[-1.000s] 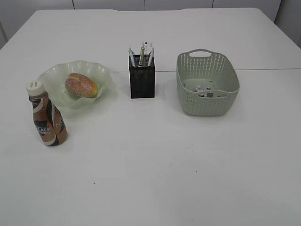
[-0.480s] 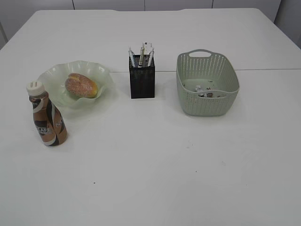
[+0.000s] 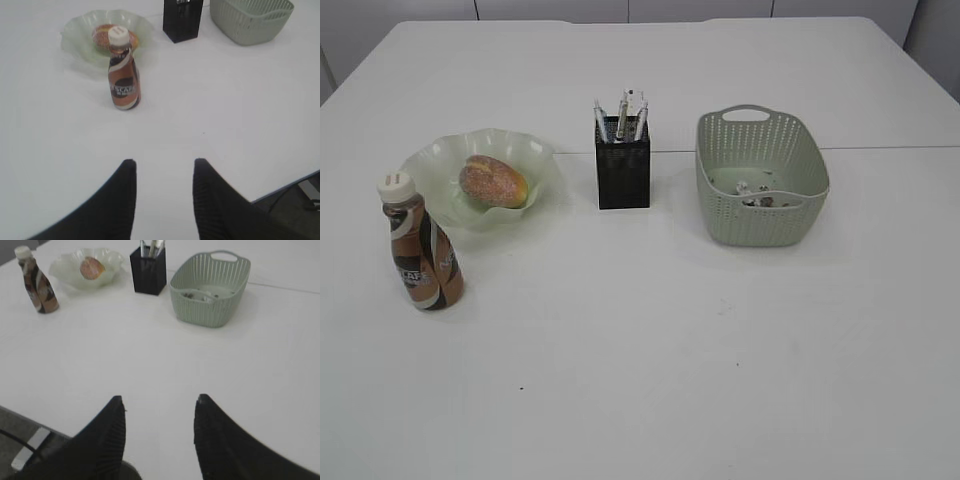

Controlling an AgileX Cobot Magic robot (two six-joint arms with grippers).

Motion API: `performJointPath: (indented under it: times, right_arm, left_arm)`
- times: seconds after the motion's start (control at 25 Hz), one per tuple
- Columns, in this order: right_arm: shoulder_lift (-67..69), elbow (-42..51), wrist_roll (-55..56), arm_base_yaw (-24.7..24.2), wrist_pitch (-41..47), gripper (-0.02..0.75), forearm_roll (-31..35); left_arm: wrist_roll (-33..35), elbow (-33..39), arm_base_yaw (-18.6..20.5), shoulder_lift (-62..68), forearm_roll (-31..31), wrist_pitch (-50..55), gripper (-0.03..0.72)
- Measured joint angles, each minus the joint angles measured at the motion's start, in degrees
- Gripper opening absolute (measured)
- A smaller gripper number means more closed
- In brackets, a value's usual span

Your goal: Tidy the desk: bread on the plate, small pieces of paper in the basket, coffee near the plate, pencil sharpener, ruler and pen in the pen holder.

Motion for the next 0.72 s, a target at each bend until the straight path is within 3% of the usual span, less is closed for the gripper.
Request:
performJointPath:
  times: [0.16, 0.72]
  right_arm:
    - [0.0, 3.24, -1.49, 0.0, 2.06, 0.334, -0.14]
    - [0.0, 4.18, -2.06, 0.0, 2.27, 0.334, -2.01]
  left_arm:
    - [0.26, 5.11, 0.0, -4.04, -0.32, 0.29, 0.281]
    - [0.62, 5.74, 0.0, -5.76, 0.11, 0.61, 0.281]
